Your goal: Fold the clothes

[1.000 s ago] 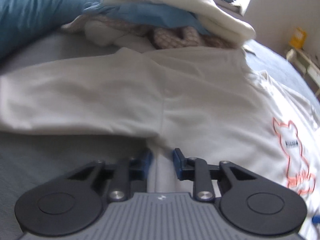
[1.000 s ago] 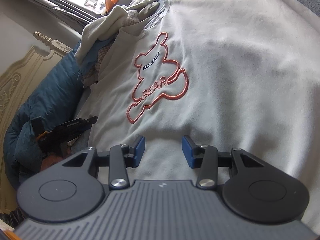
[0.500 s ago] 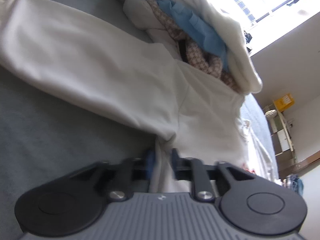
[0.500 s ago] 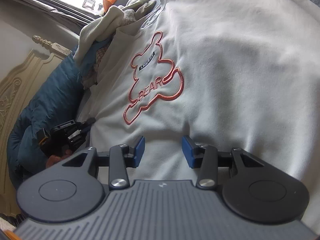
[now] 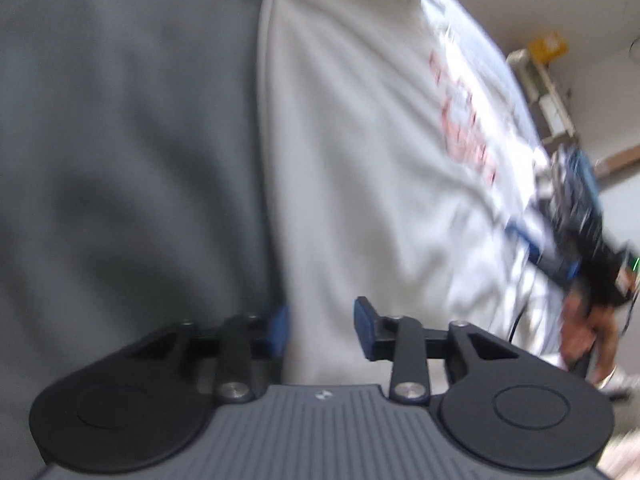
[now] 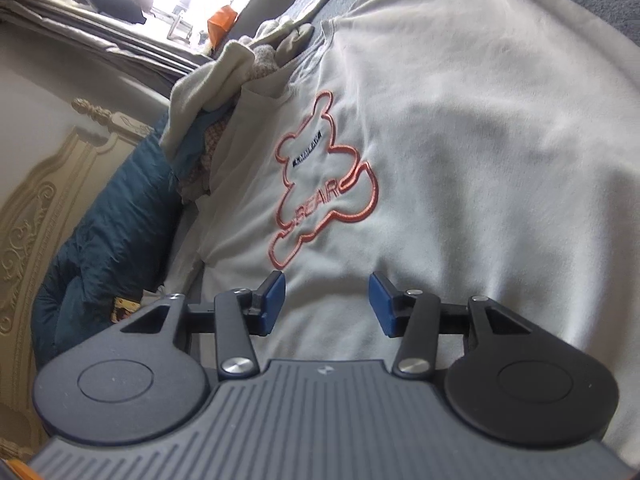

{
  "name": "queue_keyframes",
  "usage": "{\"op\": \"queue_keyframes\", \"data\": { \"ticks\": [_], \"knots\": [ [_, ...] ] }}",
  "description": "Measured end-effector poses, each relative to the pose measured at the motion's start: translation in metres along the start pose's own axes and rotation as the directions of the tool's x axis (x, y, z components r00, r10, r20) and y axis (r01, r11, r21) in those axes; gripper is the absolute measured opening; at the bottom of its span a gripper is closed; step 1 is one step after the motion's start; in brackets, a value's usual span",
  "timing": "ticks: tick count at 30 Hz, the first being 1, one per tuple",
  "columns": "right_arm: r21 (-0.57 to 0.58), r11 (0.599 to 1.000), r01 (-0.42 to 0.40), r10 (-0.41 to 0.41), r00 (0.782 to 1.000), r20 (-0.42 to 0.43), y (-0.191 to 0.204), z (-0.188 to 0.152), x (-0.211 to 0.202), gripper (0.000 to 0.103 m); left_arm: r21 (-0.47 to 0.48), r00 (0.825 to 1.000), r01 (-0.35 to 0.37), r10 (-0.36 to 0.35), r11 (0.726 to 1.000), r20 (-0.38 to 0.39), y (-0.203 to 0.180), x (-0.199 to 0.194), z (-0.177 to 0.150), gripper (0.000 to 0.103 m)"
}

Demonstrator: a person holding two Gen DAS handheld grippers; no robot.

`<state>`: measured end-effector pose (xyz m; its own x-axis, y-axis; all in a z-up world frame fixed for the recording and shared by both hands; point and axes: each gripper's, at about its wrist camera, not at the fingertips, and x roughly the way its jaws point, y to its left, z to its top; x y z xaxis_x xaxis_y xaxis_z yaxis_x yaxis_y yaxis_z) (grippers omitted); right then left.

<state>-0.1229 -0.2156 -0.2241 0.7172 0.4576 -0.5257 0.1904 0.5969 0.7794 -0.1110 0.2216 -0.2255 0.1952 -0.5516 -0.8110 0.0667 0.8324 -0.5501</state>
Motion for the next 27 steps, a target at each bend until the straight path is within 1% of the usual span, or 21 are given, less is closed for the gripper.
{"op": "queue_keyframes", "data": {
  "ticks": [1, 2, 3, 4, 6, 8, 11, 15, 20, 22, 24, 27],
  "knots": [
    [0.009, 1.0, -0.009, 0.009, 1.0, 0.008, 0.0, 0.001, -0.002, 0.046, 0.01, 1.0, -0.007, 0.007, 1.0, -0.008, 0.0, 0.002, -0.008, 0.027],
    [0.015, 1.0, -0.016, 0.016, 1.0, 0.015, 0.001, 0.002, -0.004, 0.046, 0.022, 1.0, -0.014, 0.015, 1.0, -0.012, 0.0, 0.004, -0.016, 0.025],
    [0.02, 1.0, -0.023, 0.022, 0.999, 0.022, 0.002, 0.002, -0.006, 0.046, 0.035, 0.999, -0.029, 0.03, 0.999, -0.016, -0.001, 0.008, -0.021, 0.017],
    [0.024, 0.999, -0.028, 0.027, 0.999, 0.028, 0.002, 0.003, -0.008, 0.046, 0.043, 0.999, -0.041, 0.042, 0.998, -0.019, -0.001, 0.011, -0.026, 0.014],
    [0.03, 0.999, -0.035, 0.034, 0.999, 0.039, 0.002, 0.004, -0.012, 0.046, 0.063, 0.998, -0.058, 0.059, 0.996, -0.023, -0.003, 0.015, -0.034, 0.012],
    [0.034, 0.999, -0.041, 0.039, 0.998, 0.049, 0.002, 0.004, -0.016, 0.046, 0.091, 0.997, -0.08, 0.081, 0.993, -0.01, -0.008, 0.015, -0.038, 0.01],
    [0.043, 0.998, -0.049, 0.046, 0.997, 0.068, 0.0, 0.006, -0.021, 0.047, 0.073, 0.995, -0.098, 0.098, 0.993, -0.001, -0.01, 0.008, -0.041, 0.006],
    [0.063, 0.997, -0.052, 0.047, 0.996, 0.081, -0.004, 0.008, -0.023, 0.047, 0.097, 0.992, -0.127, 0.129, 0.987, -0.009, -0.018, -0.002, -0.038, 0.006],
    [0.086, 0.995, -0.044, 0.037, 0.996, 0.081, -0.008, 0.008, -0.021, 0.048, 0.15, 0.984, -0.169, 0.174, 0.974, -0.021, -0.019, 0.008, -0.042, 0.006],
    [0.085, 0.996, -0.025, 0.019, 0.997, 0.079, -0.009, 0.008, -0.021, 0.048, 0.201, 0.981, -0.188, 0.195, 0.961, -0.015, -0.023, 0.009, -0.045, 0.008],
    [0.087, 0.996, -0.014, 0.007, 0.997, 0.083, -0.01, 0.009, -0.022, 0.048, 0.253, 0.977, -0.202, 0.211, 0.946, -0.008, -0.027, 0.006, -0.048, 0.013],
    [0.099, 0.995, -0.004, -0.004, 0.996, 0.088, -0.012, 0.009, -0.022, 0.049, 0.302, 0.976, -0.208, 0.218, 0.93, -0.002, -0.029, -0.003, -0.053, 0.016]
  ]
}}
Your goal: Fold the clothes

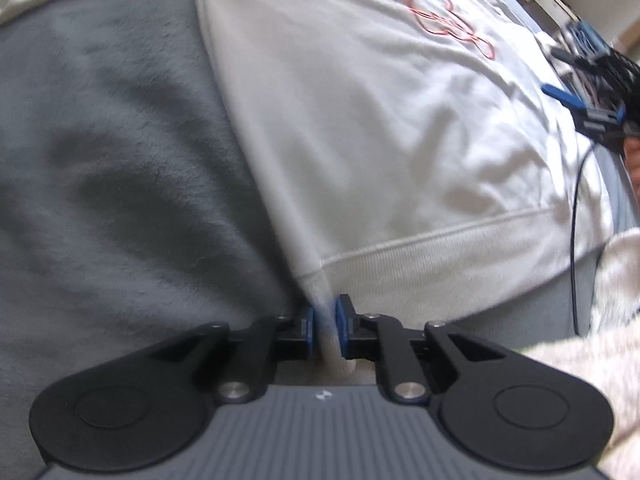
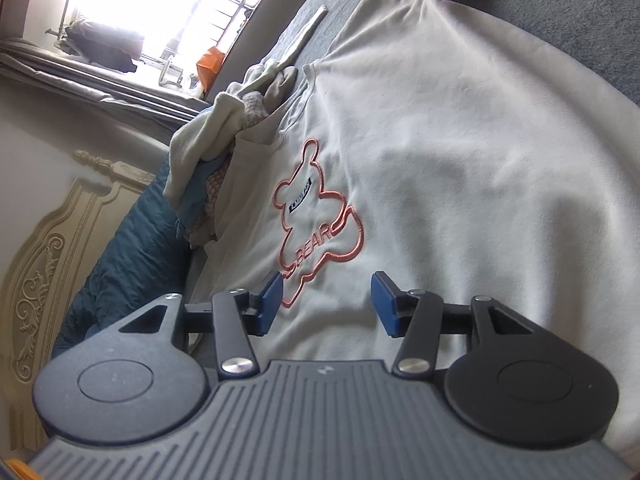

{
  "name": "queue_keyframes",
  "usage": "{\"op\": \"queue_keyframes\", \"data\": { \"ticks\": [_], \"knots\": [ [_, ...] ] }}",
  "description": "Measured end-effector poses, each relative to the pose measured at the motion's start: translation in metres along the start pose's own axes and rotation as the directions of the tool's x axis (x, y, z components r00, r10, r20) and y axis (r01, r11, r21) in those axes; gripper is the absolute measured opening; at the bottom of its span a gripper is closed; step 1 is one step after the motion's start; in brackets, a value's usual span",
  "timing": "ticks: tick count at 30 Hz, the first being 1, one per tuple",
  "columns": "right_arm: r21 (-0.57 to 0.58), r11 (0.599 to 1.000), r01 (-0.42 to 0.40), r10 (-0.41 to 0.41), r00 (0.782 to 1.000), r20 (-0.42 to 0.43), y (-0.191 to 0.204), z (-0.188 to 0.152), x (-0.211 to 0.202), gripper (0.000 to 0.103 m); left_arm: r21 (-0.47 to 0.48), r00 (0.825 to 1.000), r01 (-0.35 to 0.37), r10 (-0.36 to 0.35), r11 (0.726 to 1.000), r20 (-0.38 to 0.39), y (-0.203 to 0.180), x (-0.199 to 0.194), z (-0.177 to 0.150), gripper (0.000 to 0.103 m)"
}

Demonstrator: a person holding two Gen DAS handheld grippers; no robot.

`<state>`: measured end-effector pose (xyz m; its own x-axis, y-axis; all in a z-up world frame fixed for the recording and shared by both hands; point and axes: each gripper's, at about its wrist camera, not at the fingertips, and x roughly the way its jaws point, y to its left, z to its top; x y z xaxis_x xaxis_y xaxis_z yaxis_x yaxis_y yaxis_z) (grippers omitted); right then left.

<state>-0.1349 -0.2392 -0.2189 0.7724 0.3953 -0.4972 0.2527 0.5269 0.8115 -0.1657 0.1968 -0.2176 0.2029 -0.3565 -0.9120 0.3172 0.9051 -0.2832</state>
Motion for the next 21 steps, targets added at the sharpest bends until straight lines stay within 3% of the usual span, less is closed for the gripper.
{"op": "queue_keyframes", "data": {
  "ticks": [2, 6, 8, 16, 21],
  "knots": [
    [0.005, 1.0, 0.007, -0.007, 1.0, -0.002, -0.001, 0.0, 0.001, 0.049, 0.011, 1.0, 0.0, 0.0, 1.0, 0.008, 0.001, -0.009, -0.004, 0.019],
    [0.009, 1.0, 0.019, -0.019, 1.0, -0.009, -0.002, 0.0, 0.001, 0.051, 0.018, 0.999, -0.025, 0.025, 1.0, 0.021, 0.006, -0.028, -0.008, 0.043],
    [0.009, 1.0, 0.021, -0.021, 1.0, -0.007, -0.001, 0.0, -0.001, 0.051, 0.031, 0.997, -0.066, 0.065, 0.997, 0.039, 0.008, -0.039, -0.007, 0.05],
    [0.016, 0.999, 0.04, -0.04, 0.999, -0.009, -0.003, 0.002, -0.003, 0.054, -0.005, 0.982, -0.156, 0.155, 0.988, 0.108, 0.028, -0.069, -0.007, 0.052],
    [0.014, 0.999, 0.051, -0.051, 0.999, -0.014, -0.002, 0.002, -0.003, 0.056, -0.03, 0.975, -0.168, 0.171, 0.985, 0.143, 0.018, -0.066, 0.015, 0.054]
  ]
}}
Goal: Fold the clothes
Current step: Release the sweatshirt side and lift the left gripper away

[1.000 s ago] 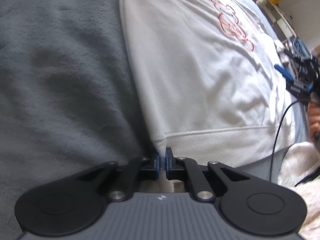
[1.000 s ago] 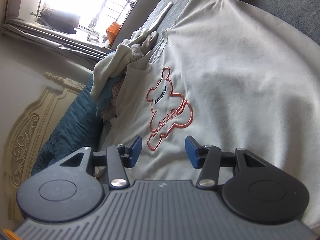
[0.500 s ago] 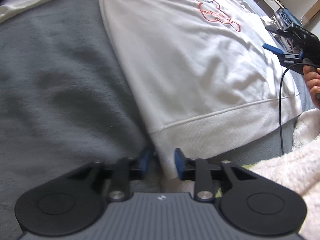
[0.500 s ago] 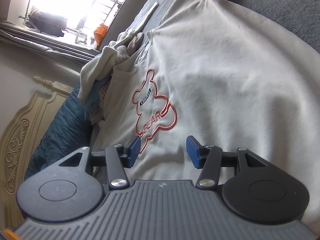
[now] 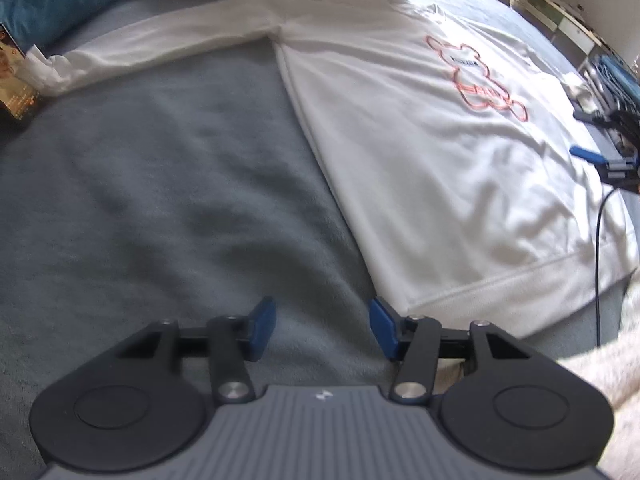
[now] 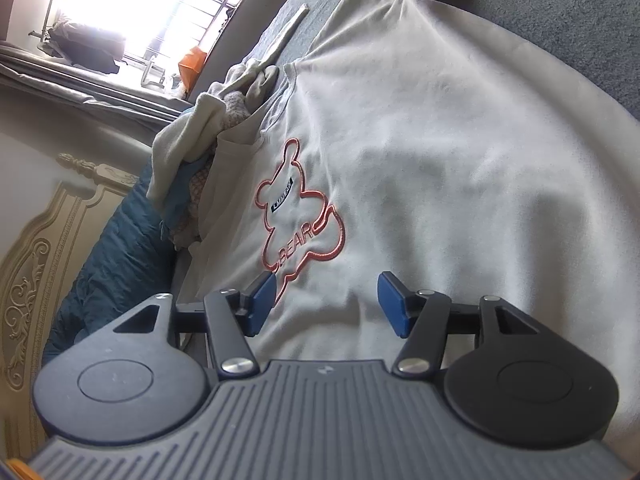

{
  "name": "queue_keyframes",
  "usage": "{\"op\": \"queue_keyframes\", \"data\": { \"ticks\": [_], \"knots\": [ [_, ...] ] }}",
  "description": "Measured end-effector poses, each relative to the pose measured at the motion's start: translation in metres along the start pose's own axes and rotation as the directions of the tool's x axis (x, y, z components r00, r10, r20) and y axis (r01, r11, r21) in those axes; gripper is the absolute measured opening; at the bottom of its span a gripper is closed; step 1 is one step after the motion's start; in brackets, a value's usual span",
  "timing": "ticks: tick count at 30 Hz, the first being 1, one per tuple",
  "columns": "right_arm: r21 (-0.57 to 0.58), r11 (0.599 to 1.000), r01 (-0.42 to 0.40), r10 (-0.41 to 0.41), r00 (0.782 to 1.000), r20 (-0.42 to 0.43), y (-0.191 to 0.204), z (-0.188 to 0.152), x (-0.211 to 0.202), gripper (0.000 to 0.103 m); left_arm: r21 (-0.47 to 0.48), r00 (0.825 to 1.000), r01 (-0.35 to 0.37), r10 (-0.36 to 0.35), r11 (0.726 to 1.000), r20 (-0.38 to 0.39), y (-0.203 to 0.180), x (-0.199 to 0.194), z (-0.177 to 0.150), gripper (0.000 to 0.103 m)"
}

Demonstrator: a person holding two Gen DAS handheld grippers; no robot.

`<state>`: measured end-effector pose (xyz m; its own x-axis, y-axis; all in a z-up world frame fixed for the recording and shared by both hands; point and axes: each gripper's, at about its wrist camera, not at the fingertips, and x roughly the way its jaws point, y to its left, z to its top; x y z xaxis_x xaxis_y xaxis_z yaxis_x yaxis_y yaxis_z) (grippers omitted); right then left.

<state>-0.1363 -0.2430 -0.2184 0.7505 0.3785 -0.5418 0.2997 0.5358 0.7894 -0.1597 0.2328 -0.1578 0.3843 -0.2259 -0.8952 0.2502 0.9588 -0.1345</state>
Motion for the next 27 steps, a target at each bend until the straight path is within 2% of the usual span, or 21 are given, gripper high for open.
{"op": "queue_keyframes", "data": {
  "ticks": [6, 21, 27],
  "knots": [
    [0.002, 1.0, 0.013, -0.013, 1.0, -0.004, -0.002, 0.0, 0.0, 0.057, 0.009, 1.0, 0.006, -0.006, 1.0, 0.028, -0.012, 0.017, 0.011, 0.055],
    [0.003, 1.0, 0.023, -0.023, 1.0, -0.011, -0.002, 0.0, 0.002, 0.058, -0.005, 0.996, -0.009, 0.01, 1.0, 0.09, -0.021, 0.018, 0.034, 0.055],
    [0.008, 1.0, 0.018, -0.018, 1.0, -0.007, -0.002, 0.001, 0.0, 0.058, 0.004, 0.991, 0.015, -0.015, 1.0, 0.135, -0.036, 0.021, 0.054, 0.055]
  ]
}}
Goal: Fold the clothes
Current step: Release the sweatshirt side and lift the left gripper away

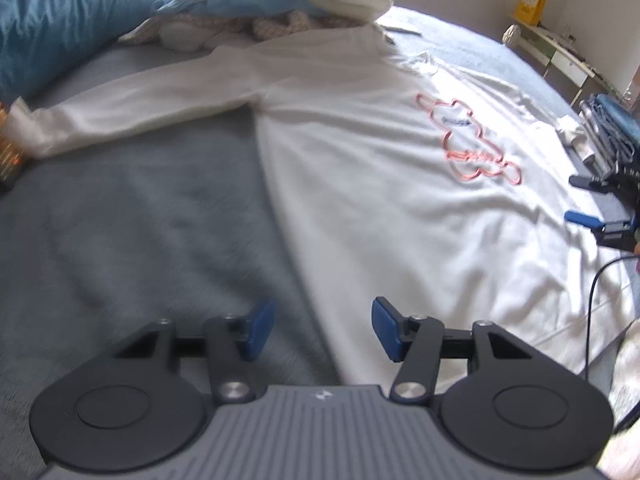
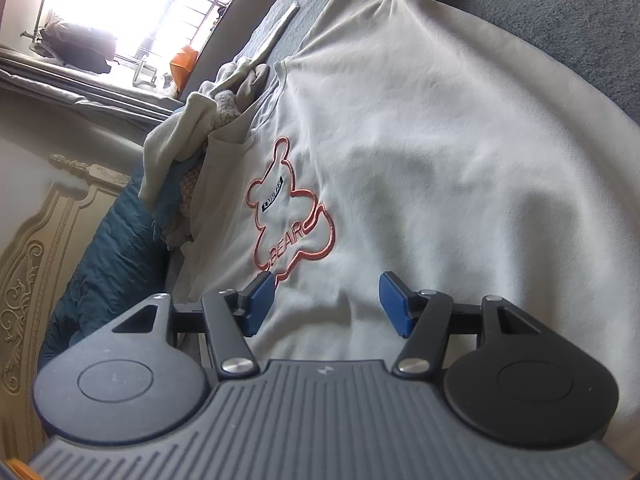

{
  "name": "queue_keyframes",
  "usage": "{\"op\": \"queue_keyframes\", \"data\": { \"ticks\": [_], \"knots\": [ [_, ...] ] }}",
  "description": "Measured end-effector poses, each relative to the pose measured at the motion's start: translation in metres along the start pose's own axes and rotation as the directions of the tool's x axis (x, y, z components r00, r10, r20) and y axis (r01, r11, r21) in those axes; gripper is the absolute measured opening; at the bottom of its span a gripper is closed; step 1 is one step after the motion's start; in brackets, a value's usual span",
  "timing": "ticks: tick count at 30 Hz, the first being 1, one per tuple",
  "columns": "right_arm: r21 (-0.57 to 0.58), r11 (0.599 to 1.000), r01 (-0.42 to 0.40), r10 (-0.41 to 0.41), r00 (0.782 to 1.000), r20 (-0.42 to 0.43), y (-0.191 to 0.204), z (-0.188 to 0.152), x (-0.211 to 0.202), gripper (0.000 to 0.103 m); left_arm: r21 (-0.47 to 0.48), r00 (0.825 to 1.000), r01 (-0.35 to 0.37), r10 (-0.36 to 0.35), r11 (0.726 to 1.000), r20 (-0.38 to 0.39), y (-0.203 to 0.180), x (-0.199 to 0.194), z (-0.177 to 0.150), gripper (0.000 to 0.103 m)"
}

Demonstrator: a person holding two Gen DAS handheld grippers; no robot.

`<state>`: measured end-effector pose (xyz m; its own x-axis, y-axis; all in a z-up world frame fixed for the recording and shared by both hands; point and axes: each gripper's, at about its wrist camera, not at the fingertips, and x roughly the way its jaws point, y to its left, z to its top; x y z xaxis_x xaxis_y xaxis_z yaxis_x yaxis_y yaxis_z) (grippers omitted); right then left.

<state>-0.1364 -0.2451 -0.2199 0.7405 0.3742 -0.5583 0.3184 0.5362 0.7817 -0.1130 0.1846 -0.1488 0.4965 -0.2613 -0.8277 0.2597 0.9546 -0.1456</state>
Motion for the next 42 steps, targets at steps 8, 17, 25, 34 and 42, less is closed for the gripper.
{"op": "queue_keyframes", "data": {
  "ticks": [8, 17, 25, 34, 42],
  "knots": [
    [0.016, 1.0, -0.001, 0.001, 1.0, 0.008, -0.005, 0.004, -0.004, 0.059, 0.022, 0.999, 0.017, -0.018, 1.0, 0.033, -0.025, 0.02, 0.024, 0.055],
    [0.028, 1.0, 0.005, -0.005, 1.0, 0.004, -0.008, 0.006, -0.001, 0.059, 0.009, 1.0, 0.01, -0.01, 1.0, 0.016, -0.025, 0.03, 0.024, 0.056],
    [0.021, 1.0, 0.006, -0.006, 1.0, 0.0, -0.008, 0.006, -0.001, 0.061, 0.021, 1.0, 0.004, -0.004, 1.0, 0.015, -0.025, 0.029, 0.024, 0.057],
    [0.016, 1.0, 0.007, -0.007, 1.0, 0.004, -0.006, 0.006, -0.002, 0.062, 0.038, 1.0, 0.013, -0.014, 0.999, 0.017, -0.031, 0.027, 0.02, 0.059],
    [0.015, 1.0, 0.011, -0.011, 1.0, 0.006, -0.006, 0.006, -0.001, 0.062, 0.024, 1.0, 0.01, -0.01, 1.0, 0.024, -0.029, 0.027, 0.02, 0.06]
  ]
}}
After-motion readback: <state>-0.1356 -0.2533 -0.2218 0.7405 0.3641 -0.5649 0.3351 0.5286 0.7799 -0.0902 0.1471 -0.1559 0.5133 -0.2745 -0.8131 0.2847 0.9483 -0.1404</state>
